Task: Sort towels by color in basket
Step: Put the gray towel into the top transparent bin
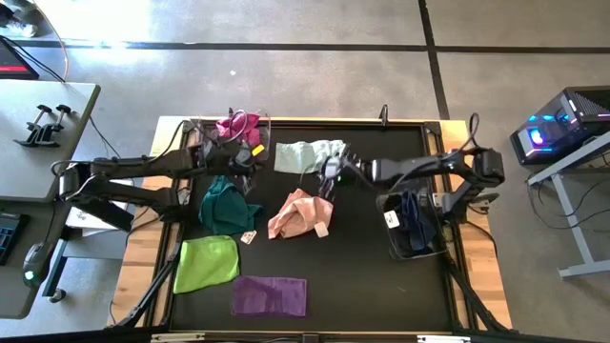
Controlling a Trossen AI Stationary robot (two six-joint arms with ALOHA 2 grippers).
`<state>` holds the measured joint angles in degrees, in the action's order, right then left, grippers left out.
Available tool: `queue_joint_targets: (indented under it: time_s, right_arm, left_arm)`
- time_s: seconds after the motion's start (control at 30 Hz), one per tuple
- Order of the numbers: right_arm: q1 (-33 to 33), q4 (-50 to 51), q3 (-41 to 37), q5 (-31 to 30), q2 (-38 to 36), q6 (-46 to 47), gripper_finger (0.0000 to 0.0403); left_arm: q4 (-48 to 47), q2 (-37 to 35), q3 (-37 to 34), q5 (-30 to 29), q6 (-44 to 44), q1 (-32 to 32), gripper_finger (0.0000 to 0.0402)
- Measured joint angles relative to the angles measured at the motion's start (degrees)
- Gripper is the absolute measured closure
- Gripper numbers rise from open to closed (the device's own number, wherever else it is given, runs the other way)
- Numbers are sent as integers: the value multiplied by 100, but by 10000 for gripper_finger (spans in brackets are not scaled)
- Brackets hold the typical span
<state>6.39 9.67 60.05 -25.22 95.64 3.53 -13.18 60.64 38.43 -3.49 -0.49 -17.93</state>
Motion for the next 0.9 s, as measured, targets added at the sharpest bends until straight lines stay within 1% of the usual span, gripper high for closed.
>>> queue_joint_targets:
  time_s: [0.07,0.13,0.27,0.4,0.57,0.63,0.7,0.77,0.9]
  right_arm:
    - [329,-739,-366,404,0,-78,165]
    - [596,-1345,-711,640,0,45,164]
    - [882,-2042,-1144,661,1,347,164]
    - [979,-2210,-1316,661,222,395,164]
    - [1023,-2300,-1236,652,841,415,165]
    - [1036,-2289,-1119,572,1102,494,171]
    - [1043,-2218,-967,446,1321,576,186]
    - [1049,-2084,-804,343,1493,610,210]
    - [1076,-1754,-608,329,1665,613,285]
  left_arm:
    - [51,0,-102,-5,-101,98,401]
    - [83,-4,-218,-8,-207,162,401]
    - [121,-2,-374,-20,-244,246,401]
    - [159,0,-412,-22,-250,331,401]
    - [476,7,-412,-42,-247,448,401]
    - [581,5,-412,-43,-247,492,401]
    - [612,6,-412,-42,-243,517,401]
    - [624,5,-412,-42,-245,531,401]
    - [686,17,-412,-42,-239,531,401]
